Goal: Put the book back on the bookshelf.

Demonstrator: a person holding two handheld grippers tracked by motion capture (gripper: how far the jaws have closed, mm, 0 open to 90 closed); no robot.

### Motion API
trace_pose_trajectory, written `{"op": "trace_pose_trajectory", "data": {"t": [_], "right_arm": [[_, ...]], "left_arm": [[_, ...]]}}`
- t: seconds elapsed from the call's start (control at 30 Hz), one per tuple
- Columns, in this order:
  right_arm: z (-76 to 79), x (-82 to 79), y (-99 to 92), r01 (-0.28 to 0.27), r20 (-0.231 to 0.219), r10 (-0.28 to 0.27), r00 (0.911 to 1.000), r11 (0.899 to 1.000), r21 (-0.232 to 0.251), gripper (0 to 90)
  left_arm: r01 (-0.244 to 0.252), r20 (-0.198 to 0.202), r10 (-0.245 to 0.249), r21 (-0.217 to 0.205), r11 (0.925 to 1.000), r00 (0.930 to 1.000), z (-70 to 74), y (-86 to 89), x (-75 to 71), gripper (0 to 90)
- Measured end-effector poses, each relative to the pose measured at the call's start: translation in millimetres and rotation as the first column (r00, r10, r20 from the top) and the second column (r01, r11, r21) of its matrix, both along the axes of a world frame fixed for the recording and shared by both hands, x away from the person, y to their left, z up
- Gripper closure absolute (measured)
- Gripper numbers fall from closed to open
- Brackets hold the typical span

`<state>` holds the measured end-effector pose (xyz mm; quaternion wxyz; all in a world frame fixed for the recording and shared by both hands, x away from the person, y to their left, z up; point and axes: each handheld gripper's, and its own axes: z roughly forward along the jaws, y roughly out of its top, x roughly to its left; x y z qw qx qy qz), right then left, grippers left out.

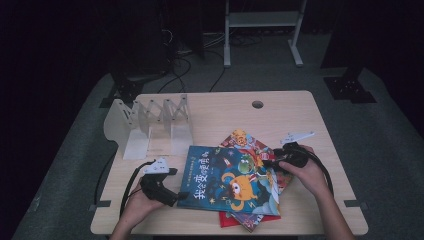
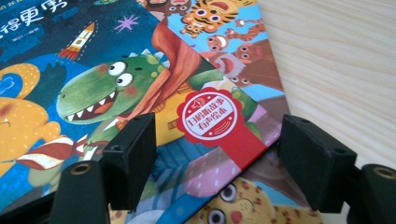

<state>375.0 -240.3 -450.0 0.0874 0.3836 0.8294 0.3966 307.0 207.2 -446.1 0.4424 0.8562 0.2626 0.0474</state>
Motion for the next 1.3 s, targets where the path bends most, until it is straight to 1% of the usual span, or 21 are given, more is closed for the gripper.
{"op": "trace_pose_trajectory", "data": {"t": [0.1, 0.13, 0.3, 0.33, 0.37, 0.4, 0.43, 0.5, 0.57, 0.63, 0.67, 0.7, 0.73, 0.8, 0.83, 0.93, 0.97, 1.0, 1.03, 1.13, 1.3], "right_arm": [[0.1, -2.0, 6.5, -0.011, 0.000, 0.011, 0.9999, 1.000, 0.001, 27.2], [0.1, -2.0, 6.5, -0.011, 0.000, 0.011, 0.9999, 1.000, 0.001, 27.2], [0.8, -7.6, 18.8, -0.024, 0.000, 0.024, 0.9997, 1.000, -0.001, 27.3], [1.4, -8.5, 20.0, -0.029, 0.000, 0.029, 0.9996, 1.000, -0.004, 28.5], [2.5, -9.5, 20.3, -0.029, 0.007, 0.029, 0.9996, 0.999, -0.013, 32.4], [4.3, -11.6, 19.8, -0.024, 0.018, 0.024, 0.9995, 0.999, -0.023, 39.5], [6.0, -13.6, 18.3, -0.030, 0.039, 0.031, 0.9988, 0.999, -0.037, 45.9], [7.7, -18.0, 14.9, -0.033, 0.035, 0.034, 0.9988, 0.999, -0.040, 52.9], [7.7, -23.0, 10.7, -0.043, 0.043, 0.044, 0.9981, 0.999, -0.032, 61.0], [8.7, -28.9, 6.6, -0.050, 0.035, 0.051, 0.9981, 0.998, -0.029, 69.4], [8.7, -28.9, 6.6, -0.050, 0.035, 0.051, 0.9981, 0.998, -0.029, 69.4], [9.3, -31.9, 4.5, -0.055, 0.035, 0.056, 0.9978, 0.998, -0.034, 72.9], [10.1, -37.0, 1.6, -0.065, 0.030, 0.066, 0.9974, 0.997, -0.036, 78.6], [10.4, -43.0, -1.6, -0.083, 0.027, 0.084, 0.9961, 0.996, -0.033, 85.0], [10.0, -47.9, -4.2, -0.111, 0.021, 0.111, 0.9936, 0.993, -0.033, 89.1], [8.4, -54.6, -6.5, -0.157, 0.000, 0.157, 0.9876, 0.987, -0.038, 89.4], [7.9, -56.0, -6.5, -0.168, 0.000, 0.168, 0.9858, 0.985, -0.049, 89.4], [7.9, -56.0, -6.5, -0.168, 0.000, 0.168, 0.9858, 0.985, -0.049, 89.4], [6.5, -57.6, -5.8, -0.186, -0.003, 0.186, 0.9826, 0.981, -0.048, 89.4], [6.2, -58.1, -5.8, -0.186, -0.001, 0.186, 0.9825, 0.981, -0.050, 89.4], [4.0, -57.7, -7.3, -0.195, 0.006, 0.195, 0.9808, 0.980, -0.036, 89.4]], "left_arm": [[-0.020, -0.007, 0.020, 0.003, 0.9998, 0.9998, -1.5, 3.9, 1.5, 0.0], [-0.020, -0.007, 0.020, 0.003, 0.9998, 0.9998, -1.5, 3.9, 1.5, 0.0], [-0.036, -0.018, 0.037, 0.012, 0.9993, 0.9992, -5.4, 8.5, 1.9, 0.0], [-0.039, -0.019, 0.039, 0.013, 0.9992, 0.9991, -5.7, 9.0, 1.8, 0.0], [-0.040, -0.020, 0.041, 0.015, 0.9991, 0.9990, -5.7, 9.7, 1.6, 0.0], [-0.041, -0.020, 0.041, 0.012, 0.9991, 0.9990, -6.0, 10.4, 1.5, 0.0], [-0.041, -0.020, 0.041, 0.012, 0.9991, 0.9990, -6.0, 10.4, 1.5, 0.0], [-0.046, -0.025, 0.047, 0.011, 0.9989, 0.9986, -7.1, 12.0, 1.8, 0.0], [-0.047, -0.026, 0.048, 0.012, 0.9988, 0.9985, -7.3, 12.8, 2.6, 0.0], [-0.051, -0.025, 0.051, 0.010, 0.9986, 0.9984, -7.1, 13.2, 2.8, 0.0], [-0.051, -0.025, 0.051, 0.010, 0.9986, 0.9984, -7.1, 13.2, 2.8, 0.0], [-0.053, -0.024, 0.053, 0.008, 0.9986, 0.9983, -6.6, 13.7, 2.7, 0.0], [-0.053, -0.024, 0.053, 0.008, 0.9986, 0.9983, -6.4, 13.8, 2.6, 0.0], [-0.056, -0.023, 0.057, 0.009, 0.9984, 0.9981, -6.3, 14.1, 2.9, 0.0], [-0.059, -0.024, 0.059, 0.009, 0.9982, 0.9980, -6.4, 14.2, 3.5, 0.0], [-0.061, -0.025, 0.061, 0.007, 0.9981, 0.9979, -6.1, 13.8, 4.0, 0.0], [-0.061, -0.024, 0.061, 0.004, 0.9982, 0.9979, -5.4, 13.3, 4.0, 0.0], [-0.061, -0.024, 0.061, 0.004, 0.9982, 0.9979, -5.4, 13.3, 4.0, 0.0], [-0.060, -0.021, 0.060, 0.001, 0.9982, 0.9980, -4.8, 13.0, 4.1, 0.0], [-0.060, -0.021, 0.060, 0.001, 0.9982, 0.9980, -4.9, 13.4, 4.7, 0.0], [-0.062, -0.027, 0.062, 0.010, 0.9980, 0.9977, -7.0, 13.5, 7.9, 0.0]]}}
